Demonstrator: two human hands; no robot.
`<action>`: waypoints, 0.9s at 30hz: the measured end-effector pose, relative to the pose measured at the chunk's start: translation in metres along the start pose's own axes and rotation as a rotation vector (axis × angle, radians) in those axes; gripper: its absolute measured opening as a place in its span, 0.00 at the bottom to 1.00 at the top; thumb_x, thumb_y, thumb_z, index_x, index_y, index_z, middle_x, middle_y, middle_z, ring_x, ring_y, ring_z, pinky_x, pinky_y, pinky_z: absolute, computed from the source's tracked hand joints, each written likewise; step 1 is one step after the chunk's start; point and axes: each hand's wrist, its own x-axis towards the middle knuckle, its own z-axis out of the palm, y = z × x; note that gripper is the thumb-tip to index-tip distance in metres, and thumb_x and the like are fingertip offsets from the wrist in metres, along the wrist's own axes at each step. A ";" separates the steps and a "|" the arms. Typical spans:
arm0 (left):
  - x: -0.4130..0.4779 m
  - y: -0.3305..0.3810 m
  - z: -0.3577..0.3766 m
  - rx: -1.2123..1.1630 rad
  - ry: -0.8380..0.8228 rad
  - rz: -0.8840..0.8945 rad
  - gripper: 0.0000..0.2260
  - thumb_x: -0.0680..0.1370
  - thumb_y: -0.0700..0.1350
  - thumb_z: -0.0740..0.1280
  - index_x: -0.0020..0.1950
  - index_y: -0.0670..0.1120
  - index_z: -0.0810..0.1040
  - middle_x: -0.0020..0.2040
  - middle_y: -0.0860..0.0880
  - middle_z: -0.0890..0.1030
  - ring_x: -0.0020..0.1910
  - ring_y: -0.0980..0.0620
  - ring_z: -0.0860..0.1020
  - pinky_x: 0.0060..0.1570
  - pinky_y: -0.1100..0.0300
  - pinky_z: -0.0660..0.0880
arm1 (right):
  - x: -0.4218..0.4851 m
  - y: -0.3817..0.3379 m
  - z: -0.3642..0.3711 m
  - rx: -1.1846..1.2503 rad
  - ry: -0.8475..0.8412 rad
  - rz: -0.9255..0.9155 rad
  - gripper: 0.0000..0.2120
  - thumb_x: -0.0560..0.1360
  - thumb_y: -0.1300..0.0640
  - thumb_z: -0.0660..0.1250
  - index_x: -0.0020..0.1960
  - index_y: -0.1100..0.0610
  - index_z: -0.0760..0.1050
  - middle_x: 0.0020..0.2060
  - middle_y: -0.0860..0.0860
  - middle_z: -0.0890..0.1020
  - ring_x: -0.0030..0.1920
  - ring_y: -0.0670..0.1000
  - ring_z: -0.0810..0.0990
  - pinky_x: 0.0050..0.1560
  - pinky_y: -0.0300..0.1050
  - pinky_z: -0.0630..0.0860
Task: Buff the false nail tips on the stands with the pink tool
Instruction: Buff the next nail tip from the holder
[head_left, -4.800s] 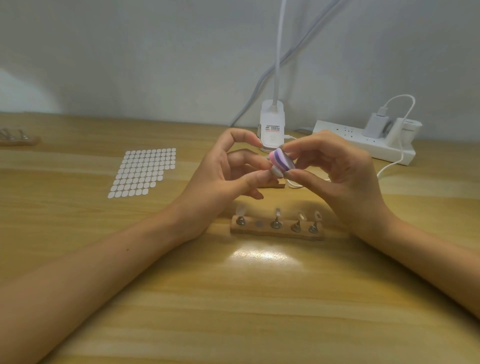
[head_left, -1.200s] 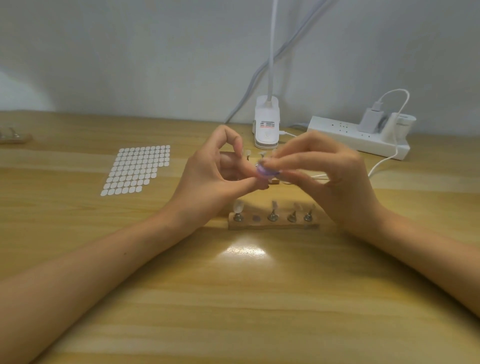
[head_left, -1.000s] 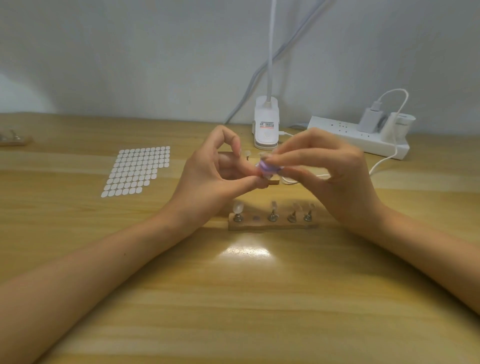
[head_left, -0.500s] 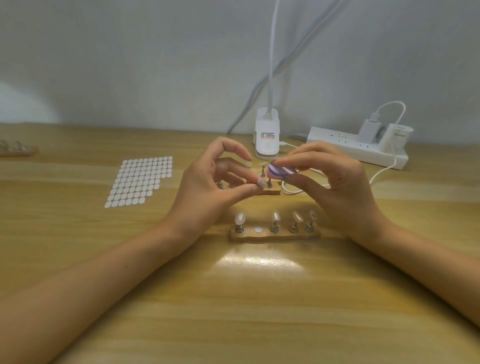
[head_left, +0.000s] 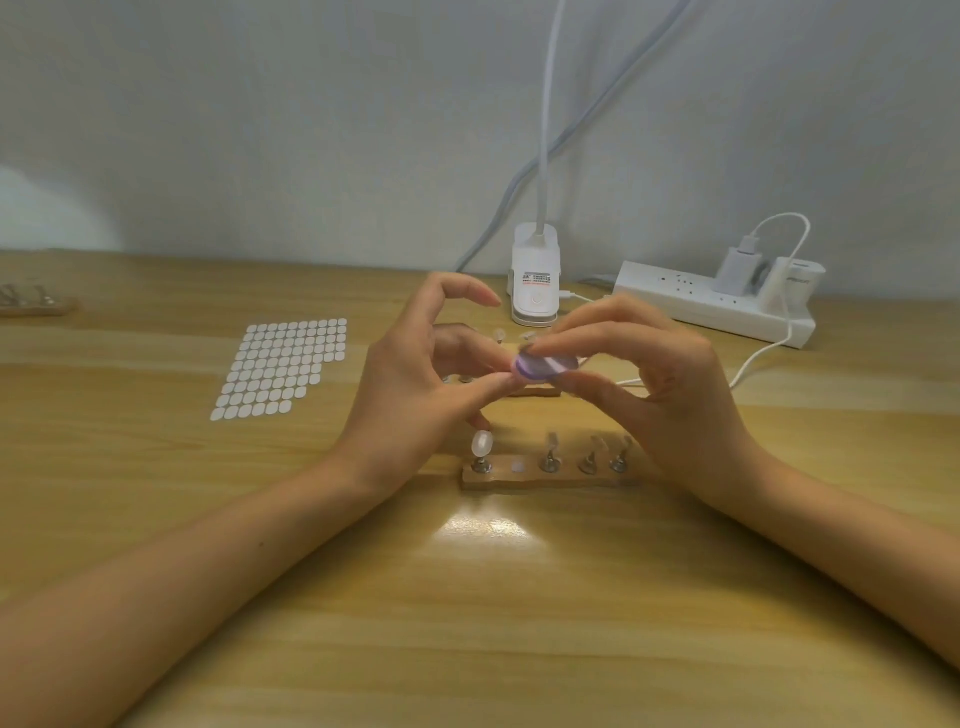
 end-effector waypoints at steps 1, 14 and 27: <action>0.000 0.000 0.000 0.023 0.003 0.006 0.21 0.72 0.39 0.77 0.59 0.48 0.72 0.42 0.51 0.87 0.39 0.56 0.85 0.32 0.63 0.79 | 0.001 0.000 0.000 -0.007 -0.013 -0.003 0.12 0.75 0.58 0.71 0.58 0.54 0.80 0.49 0.54 0.83 0.51 0.53 0.82 0.52 0.49 0.80; -0.002 -0.002 0.003 0.099 0.049 0.057 0.19 0.71 0.46 0.78 0.46 0.48 0.66 0.40 0.53 0.87 0.41 0.59 0.85 0.37 0.69 0.76 | 0.001 0.001 0.000 -0.048 -0.026 -0.060 0.11 0.72 0.63 0.75 0.55 0.61 0.83 0.48 0.56 0.84 0.50 0.54 0.84 0.49 0.52 0.81; -0.002 -0.002 0.003 0.094 0.046 0.086 0.20 0.72 0.37 0.77 0.45 0.51 0.66 0.41 0.53 0.87 0.43 0.58 0.85 0.37 0.69 0.76 | 0.001 0.006 -0.005 -0.054 0.050 0.060 0.13 0.74 0.62 0.73 0.58 0.55 0.81 0.49 0.54 0.84 0.51 0.50 0.83 0.52 0.49 0.81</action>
